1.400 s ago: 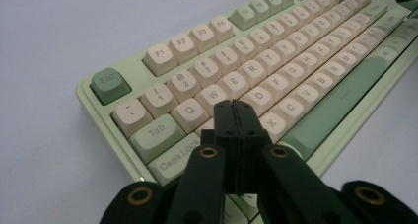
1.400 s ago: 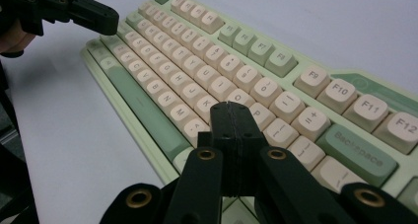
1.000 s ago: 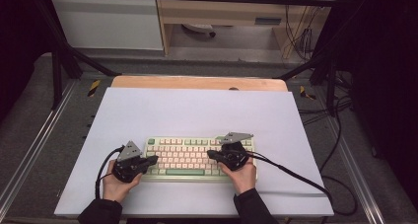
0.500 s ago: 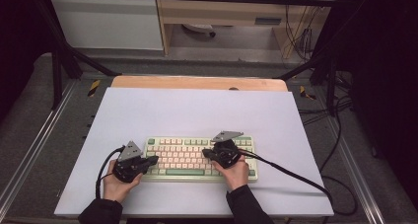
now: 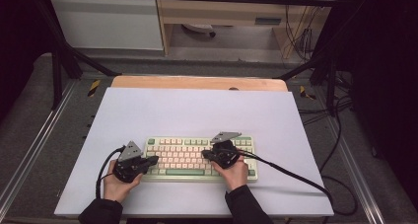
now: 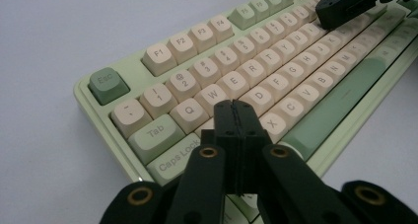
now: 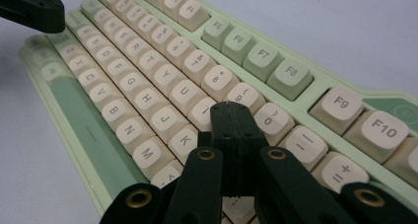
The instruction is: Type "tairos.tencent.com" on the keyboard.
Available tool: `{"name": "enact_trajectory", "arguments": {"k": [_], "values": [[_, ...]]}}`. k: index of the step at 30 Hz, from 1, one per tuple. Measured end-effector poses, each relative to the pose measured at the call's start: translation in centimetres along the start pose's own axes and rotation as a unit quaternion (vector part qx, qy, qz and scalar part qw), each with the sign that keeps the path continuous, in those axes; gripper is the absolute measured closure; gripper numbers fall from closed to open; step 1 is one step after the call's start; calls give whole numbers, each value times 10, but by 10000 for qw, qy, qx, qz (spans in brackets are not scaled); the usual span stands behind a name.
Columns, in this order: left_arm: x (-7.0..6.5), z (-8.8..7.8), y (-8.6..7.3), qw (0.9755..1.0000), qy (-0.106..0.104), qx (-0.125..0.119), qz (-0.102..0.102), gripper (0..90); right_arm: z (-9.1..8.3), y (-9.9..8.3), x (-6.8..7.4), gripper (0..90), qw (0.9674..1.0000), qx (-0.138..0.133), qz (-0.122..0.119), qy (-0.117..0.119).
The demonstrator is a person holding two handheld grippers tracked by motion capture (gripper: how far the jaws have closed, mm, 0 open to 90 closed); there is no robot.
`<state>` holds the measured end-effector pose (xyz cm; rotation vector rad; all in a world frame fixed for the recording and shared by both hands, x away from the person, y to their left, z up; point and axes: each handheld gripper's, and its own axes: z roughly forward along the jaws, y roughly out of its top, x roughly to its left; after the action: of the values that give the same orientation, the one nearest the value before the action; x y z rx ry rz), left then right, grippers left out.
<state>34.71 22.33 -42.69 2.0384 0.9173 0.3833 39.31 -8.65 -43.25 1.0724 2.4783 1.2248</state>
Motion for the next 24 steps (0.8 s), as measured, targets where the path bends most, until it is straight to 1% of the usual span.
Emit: {"name": "enact_trajectory", "arguments": {"k": [4, 5, 9, 12, 21, 24], "values": [[0, 0, 0, 10000, -6, 0, 4, 900, -2, 0, 1, 900, 10000, 9, 4, 25], [0, 0, 0, 10000, -7, -2, 4, 900, -3, 1, 1, 900, 10000, -31, -38, 25], [0, 0, 0, 10000, -6, -7, 8, 900, -11, 2, 3, 900, 10000, -49, -73, 11], [0, 0, 0, 10000, -3, -11, 3, 900, -17, 3, 3, 900, 9998, -81, -184, 44], [-1, 0, 1, 10000, -10, -11, 11, 900, -33, -1, 4, 900, 9995, -138, -234, 147], [-2, 1, 1, 10000, -9, -8, 11, 900, -38, -5, 2, 900, 9995, -163, -186, 182]]}}
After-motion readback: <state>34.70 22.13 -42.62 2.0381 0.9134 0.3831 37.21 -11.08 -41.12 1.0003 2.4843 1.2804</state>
